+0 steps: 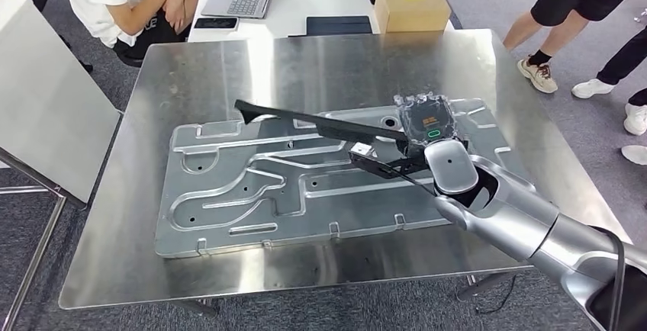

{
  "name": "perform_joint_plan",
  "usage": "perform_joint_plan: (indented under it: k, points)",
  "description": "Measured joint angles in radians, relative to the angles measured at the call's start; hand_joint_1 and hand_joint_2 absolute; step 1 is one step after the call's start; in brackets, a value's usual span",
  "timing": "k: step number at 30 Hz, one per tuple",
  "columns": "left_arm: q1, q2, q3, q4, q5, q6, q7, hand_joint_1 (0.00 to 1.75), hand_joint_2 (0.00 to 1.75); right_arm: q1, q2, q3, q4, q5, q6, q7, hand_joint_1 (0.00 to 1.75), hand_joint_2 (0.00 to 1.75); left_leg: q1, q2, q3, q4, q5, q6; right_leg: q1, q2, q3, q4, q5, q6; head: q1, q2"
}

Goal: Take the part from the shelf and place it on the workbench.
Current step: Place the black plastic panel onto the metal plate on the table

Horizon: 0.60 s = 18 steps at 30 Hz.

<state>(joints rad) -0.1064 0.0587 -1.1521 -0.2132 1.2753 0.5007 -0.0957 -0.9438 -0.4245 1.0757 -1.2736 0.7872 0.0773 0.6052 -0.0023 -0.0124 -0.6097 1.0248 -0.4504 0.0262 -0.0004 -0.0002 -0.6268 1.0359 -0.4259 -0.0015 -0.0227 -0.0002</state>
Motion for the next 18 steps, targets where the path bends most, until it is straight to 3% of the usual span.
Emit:
perform_joint_plan:
  k: [2, 4, 7, 9, 10, 13, 15, 18]
  points:
    - [0.001, 0.0, 0.005, 0.0, 0.005, 0.002, 0.003, 0.0, 0.0, 0.008, 0.0, 0.0, 0.002, -0.004, -0.007, -0.002, 0.0, 0.0, 0.0, 0.0, 0.0, -0.002, -0.001, -0.01, -0.001, 0.0, 0.005, -0.01, 0.003, -0.004, -0.001, 0.0]
    - [0.001, 0.0, 0.008, 0.0, 0.008, 0.002, 0.005, 0.0, 0.0, 0.014, 0.001, -0.001, 0.003, -0.006, -0.012, -0.002, 0.0, 0.0, 0.001, 0.002, -0.009, 0.027, -0.024, -0.019, -0.008, -0.002, 0.013, -0.021, 0.007, -0.011, -0.002, 0.0]
    - [0.001, 0.0, 0.011, 0.0, 0.012, 0.002, 0.005, 0.0, 0.0, 0.022, 0.002, -0.001, 0.005, -0.01, -0.016, -0.002, 0.0, 0.0, 0.004, 0.005, -0.081, 0.191, -0.107, -0.032, -0.009, -0.004, 0.016, -0.024, 0.008, -0.016, -0.004, 0.0]
    - [0.002, 0.0, 0.013, 0.0, 0.013, 0.003, 0.005, 0.0, 0.0, 0.033, 0.002, -0.001, 0.008, -0.013, -0.016, -0.002, 0.0, 0.0, 0.007, 0.006, -0.116, 0.262, -0.119, -0.038, -0.009, -0.004, 0.016, -0.023, 0.007, -0.016, -0.004, 0.0]
    - [0.003, 0.0, 0.014, 0.0, 0.014, 0.003, 0.005, 0.0, 0.0, 0.038, 0.002, -0.001, 0.009, -0.014, -0.016, -0.002, 0.0, 0.0, 0.008, 0.006, -0.108, 0.244, -0.098, -0.04, -0.009, -0.004, 0.017, -0.021, 0.007, -0.016, -0.004, 0.0]
    - [0.003, 0.001, 0.015, 0.0, 0.014, 0.005, 0.004, 0.0, 0.0, 0.042, 0.002, -0.004, 0.01, -0.015, -0.018, -0.002, 0.0, 0.0, 0.01, 0.006, -0.021, 0.059, -0.014, -0.034, -0.009, -0.001, 0.015, -0.011, 0.001, -0.008, -0.004, 0.0]
    - [0.001, 0.001, 0.016, 0.0, 0.014, 0.005, 0.002, 0.0, 0.0, 0.041, 0.001, -0.009, 0.01, -0.015, -0.02, -0.002, 0.0, 0.0, 0.007, 0.006, 0.004, 0.006, -0.006, -0.024, -0.007, 0.0, 0.012, -0.008, -0.001, 0.002, -0.002, 0.0]
    - [0.003, 0.0, 0.016, 0.0, 0.014, 0.004, -0.001, 0.0, 0.0, 0.042, 0.0, -0.014, 0.01, -0.015, -0.022, -0.002, 0.0, 0.0, 0.006, 0.006, 0.008, -0.002, 0.0, -0.006, -0.008, 0.0, 0.009, -0.002, -0.005, 0.016, -0.002, 0.0]
